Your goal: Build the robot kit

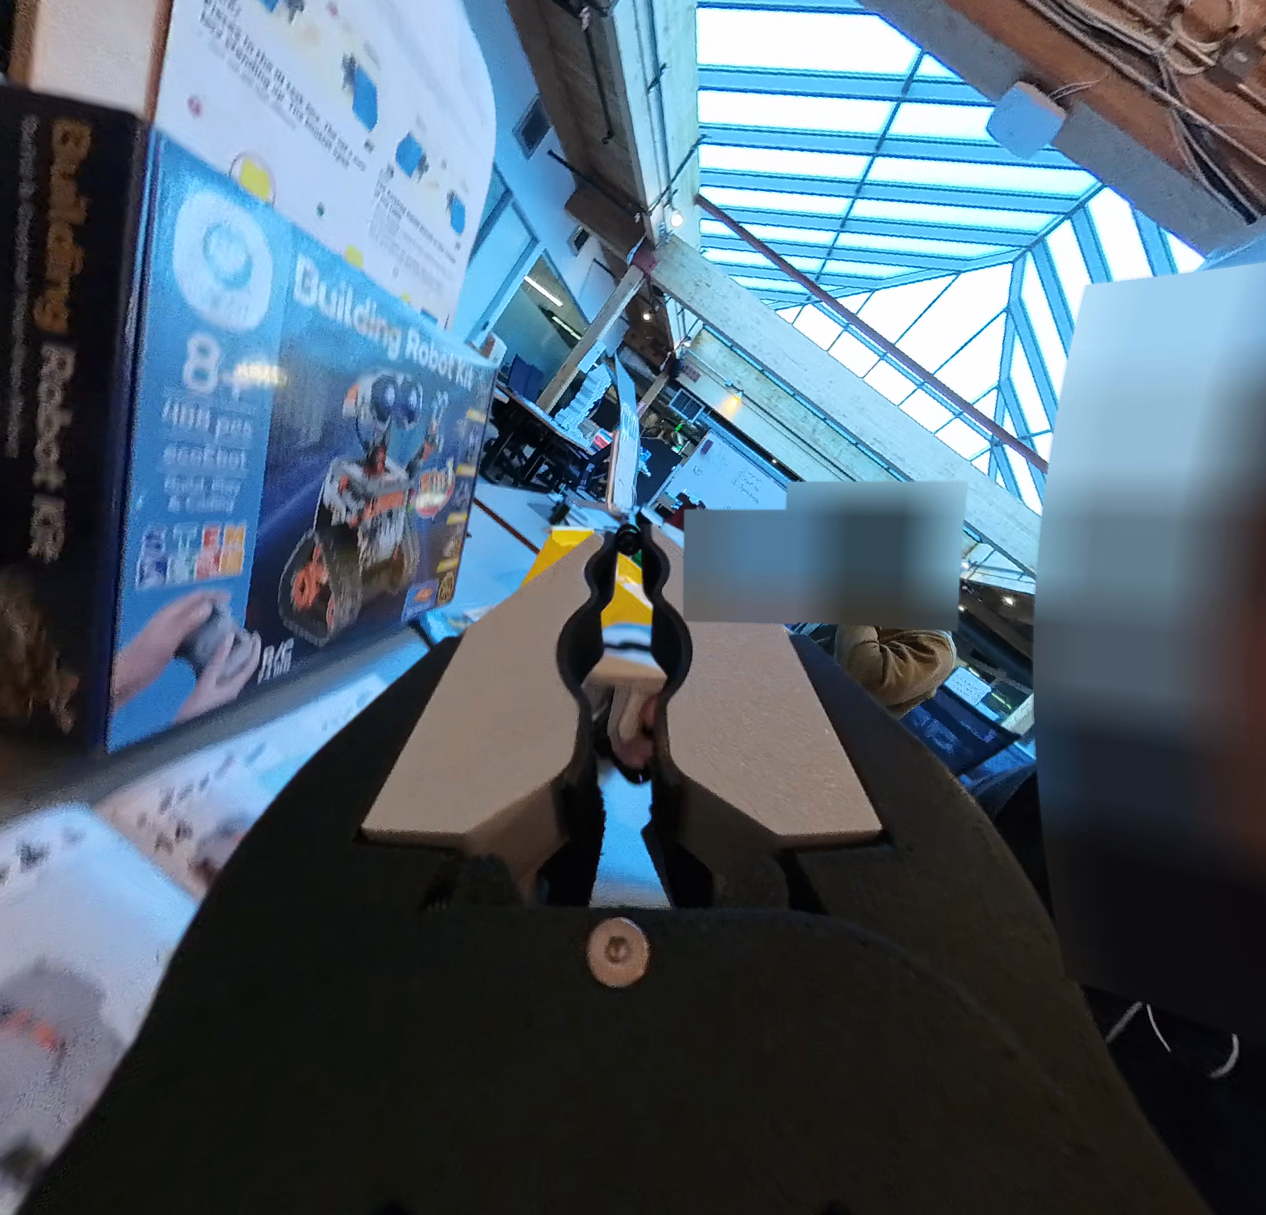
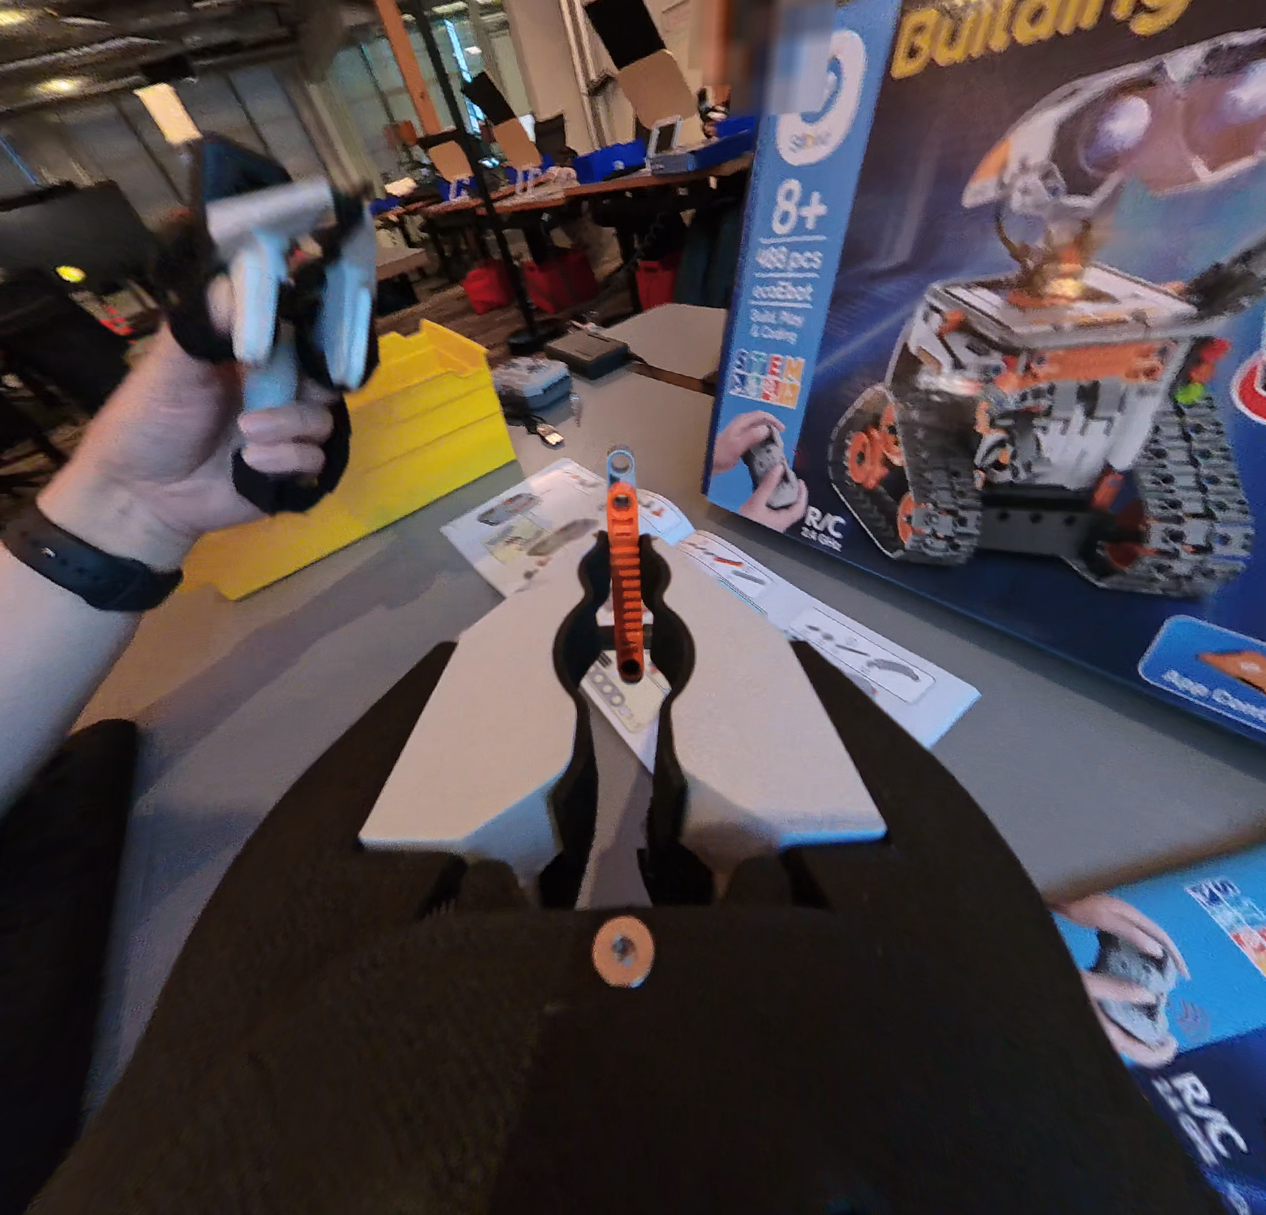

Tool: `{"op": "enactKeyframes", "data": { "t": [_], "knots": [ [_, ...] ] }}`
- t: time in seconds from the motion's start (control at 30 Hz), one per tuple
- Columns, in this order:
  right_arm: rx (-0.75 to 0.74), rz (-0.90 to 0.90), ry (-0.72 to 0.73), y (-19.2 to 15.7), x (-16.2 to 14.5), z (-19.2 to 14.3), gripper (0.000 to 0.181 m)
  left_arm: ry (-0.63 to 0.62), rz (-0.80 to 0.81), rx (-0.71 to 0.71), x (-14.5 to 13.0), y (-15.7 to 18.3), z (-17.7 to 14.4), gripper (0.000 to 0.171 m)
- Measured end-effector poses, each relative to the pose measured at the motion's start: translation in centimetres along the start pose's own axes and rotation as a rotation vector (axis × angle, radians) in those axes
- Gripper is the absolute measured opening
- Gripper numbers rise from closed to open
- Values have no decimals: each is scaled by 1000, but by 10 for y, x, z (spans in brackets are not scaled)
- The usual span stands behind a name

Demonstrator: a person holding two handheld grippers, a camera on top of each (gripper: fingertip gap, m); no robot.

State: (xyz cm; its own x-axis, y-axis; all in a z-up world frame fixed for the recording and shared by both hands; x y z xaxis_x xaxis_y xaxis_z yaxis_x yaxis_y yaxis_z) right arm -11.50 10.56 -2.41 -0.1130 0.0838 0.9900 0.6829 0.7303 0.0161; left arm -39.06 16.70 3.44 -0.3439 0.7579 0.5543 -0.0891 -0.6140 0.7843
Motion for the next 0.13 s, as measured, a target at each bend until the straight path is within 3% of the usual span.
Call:
{"op": "enactKeyframes", "data": {
  "t": [0.13],
  "knots": [
    [-41, 1, -60, 7, -11, 4, 5, 12, 12, -77, 8, -18, 30, 3]
  ]
}}
Point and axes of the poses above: each gripper's, where its closed fingertips meet, z out along the fingers, x out of its top, y = z × x across the jaws, the point moved 9 cm from there along -z, back along the fingers, and after that the axes turned 15 degrees about -z, right-handed, at the moved point
